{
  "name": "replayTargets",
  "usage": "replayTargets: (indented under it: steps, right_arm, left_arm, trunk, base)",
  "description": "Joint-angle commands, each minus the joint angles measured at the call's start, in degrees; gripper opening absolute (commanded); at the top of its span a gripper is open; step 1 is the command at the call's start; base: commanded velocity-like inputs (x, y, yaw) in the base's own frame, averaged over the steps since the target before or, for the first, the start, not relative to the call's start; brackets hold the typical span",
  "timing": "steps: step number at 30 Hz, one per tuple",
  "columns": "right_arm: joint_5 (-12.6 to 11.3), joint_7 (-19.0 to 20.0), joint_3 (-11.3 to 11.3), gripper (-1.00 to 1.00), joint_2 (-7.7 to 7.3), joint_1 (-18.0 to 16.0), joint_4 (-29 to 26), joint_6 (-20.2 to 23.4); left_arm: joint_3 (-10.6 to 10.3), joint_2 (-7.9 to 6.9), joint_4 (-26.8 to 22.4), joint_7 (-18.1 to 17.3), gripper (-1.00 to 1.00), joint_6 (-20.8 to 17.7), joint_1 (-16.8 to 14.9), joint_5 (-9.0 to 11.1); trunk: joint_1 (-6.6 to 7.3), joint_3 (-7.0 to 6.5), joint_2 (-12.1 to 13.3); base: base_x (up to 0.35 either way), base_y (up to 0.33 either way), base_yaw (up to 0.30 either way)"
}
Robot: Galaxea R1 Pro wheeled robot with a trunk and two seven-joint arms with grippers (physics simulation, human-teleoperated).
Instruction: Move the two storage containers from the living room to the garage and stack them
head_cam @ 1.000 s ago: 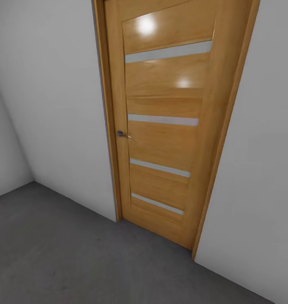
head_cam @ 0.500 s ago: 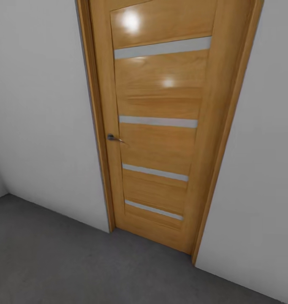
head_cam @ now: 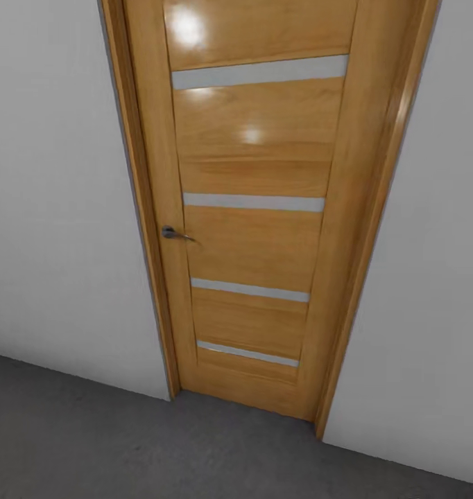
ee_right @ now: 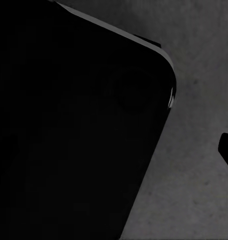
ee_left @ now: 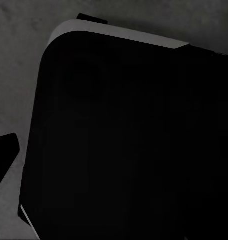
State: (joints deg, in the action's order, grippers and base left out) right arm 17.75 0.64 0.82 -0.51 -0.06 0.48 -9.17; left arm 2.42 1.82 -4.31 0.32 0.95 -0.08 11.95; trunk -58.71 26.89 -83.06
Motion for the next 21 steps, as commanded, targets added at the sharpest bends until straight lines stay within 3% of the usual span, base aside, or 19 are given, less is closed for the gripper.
replayTargets:
  steps: [1,21]
  right_arm:
    - [0.1,0.1,0.1,1.00,-0.02,0.0,0.1,-0.2]
    - [0.1,0.1,0.1,1.00,-0.10,0.0,0.1,-0.2]
  left_arm:
    - [0.2,0.02,0.0,0.0,1.00,0.1,0.0,0.2]
    - [0.2,0.02,0.0,0.0,1.00,0.2,0.0,0.2]
  trunk:
    - [-0.02,0.04,0.0]
    - [-0.02,0.04,0.0]
  base:
    - [0.197,0.314,-0.246]
    - [0.197,0.314,-0.221]
